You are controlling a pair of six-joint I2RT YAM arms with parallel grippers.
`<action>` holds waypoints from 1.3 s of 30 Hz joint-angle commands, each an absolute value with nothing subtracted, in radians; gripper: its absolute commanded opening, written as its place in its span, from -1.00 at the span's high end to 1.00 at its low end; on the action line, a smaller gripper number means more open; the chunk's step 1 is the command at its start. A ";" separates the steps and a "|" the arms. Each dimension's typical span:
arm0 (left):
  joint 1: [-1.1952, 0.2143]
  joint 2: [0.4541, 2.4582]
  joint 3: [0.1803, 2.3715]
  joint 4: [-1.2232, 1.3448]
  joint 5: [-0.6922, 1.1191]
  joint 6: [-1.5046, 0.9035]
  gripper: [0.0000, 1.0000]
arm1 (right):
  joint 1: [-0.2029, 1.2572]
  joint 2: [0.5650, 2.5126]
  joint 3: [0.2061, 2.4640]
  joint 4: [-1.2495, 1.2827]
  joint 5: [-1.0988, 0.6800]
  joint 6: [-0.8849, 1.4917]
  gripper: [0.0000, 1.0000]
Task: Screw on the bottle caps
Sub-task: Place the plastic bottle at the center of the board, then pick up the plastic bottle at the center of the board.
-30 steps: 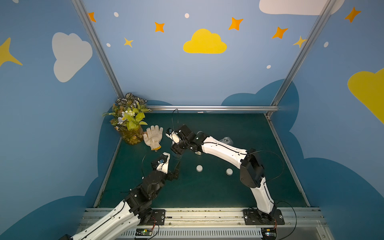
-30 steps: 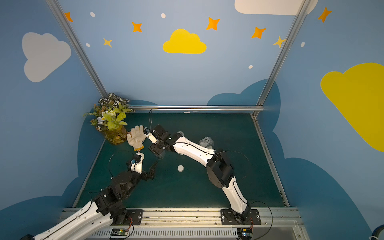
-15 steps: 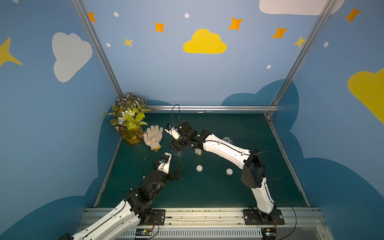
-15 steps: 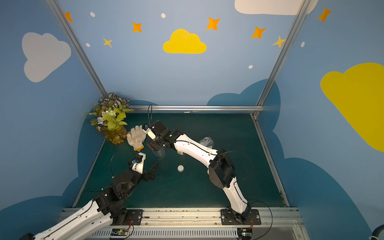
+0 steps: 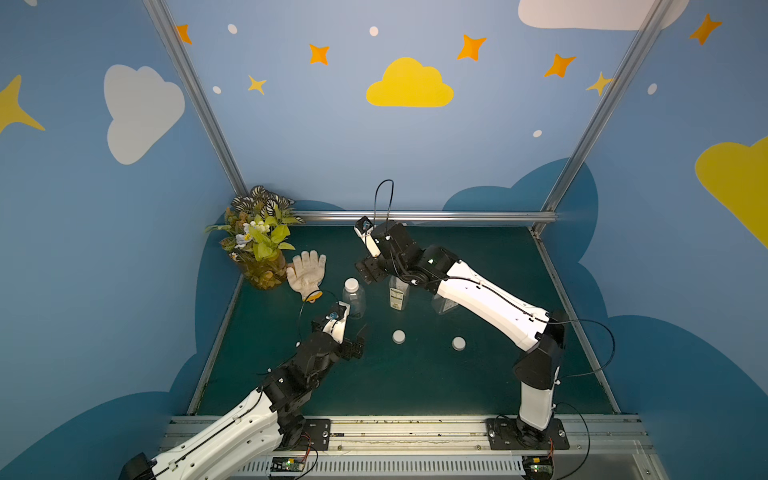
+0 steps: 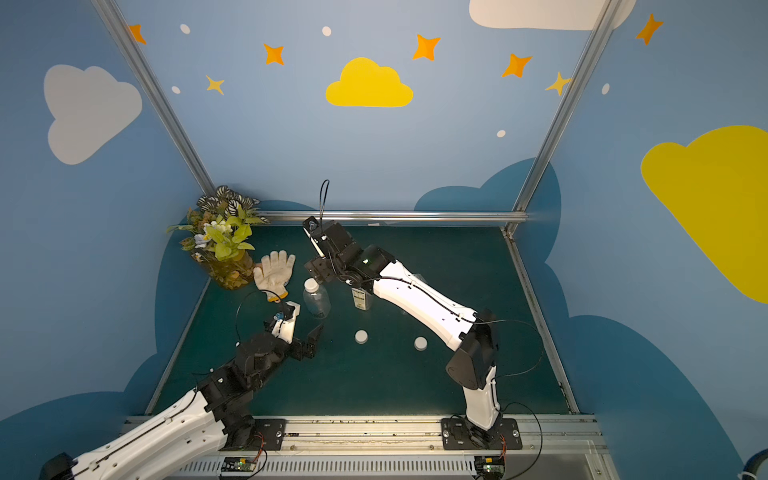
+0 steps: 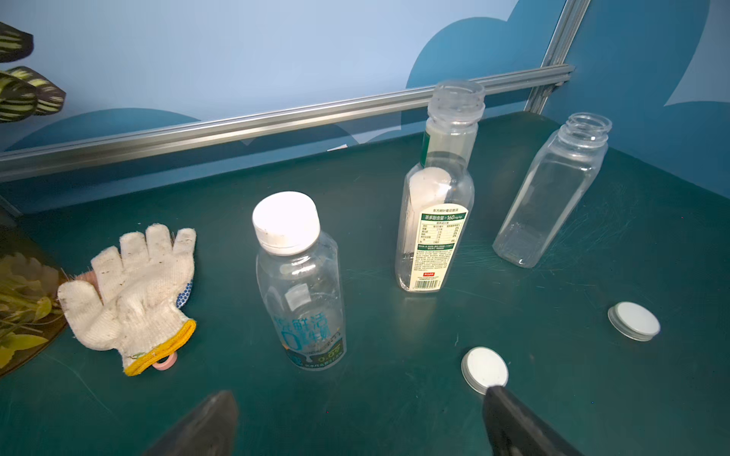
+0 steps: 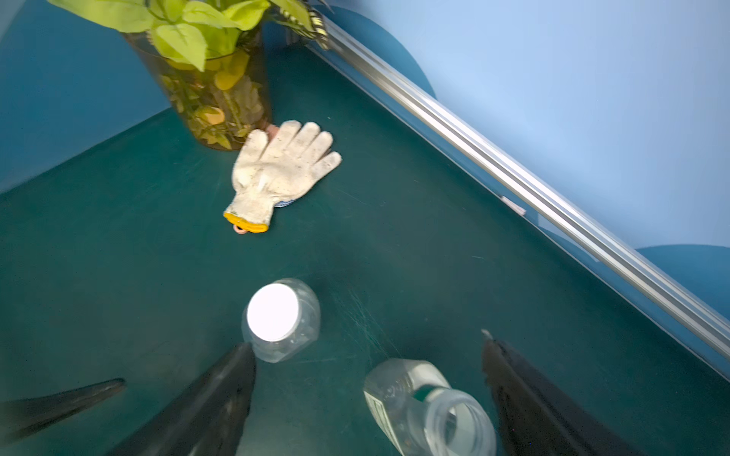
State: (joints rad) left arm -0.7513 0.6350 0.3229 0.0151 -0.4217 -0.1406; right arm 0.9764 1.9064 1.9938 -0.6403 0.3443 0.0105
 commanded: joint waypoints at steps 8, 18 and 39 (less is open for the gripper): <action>-0.733 0.708 0.379 0.030 -0.320 -0.158 -1.00 | 0.909 1.892 2.010 -0.785 0.476 0.167 -0.90; -0.731 0.722 0.382 0.035 -0.301 -0.160 -1.00 | 0.861 1.938 2.008 -0.848 0.418 0.263 -0.65; -0.725 0.713 0.364 0.048 -0.298 -0.159 -1.00 | 0.859 2.006 1.979 -0.896 0.337 0.319 -0.25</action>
State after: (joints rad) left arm -0.7307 0.7250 0.3588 0.0170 -0.3061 -0.1543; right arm 0.8600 1.9823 1.9903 -0.8604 0.3485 0.3038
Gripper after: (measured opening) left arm 0.998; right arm 0.630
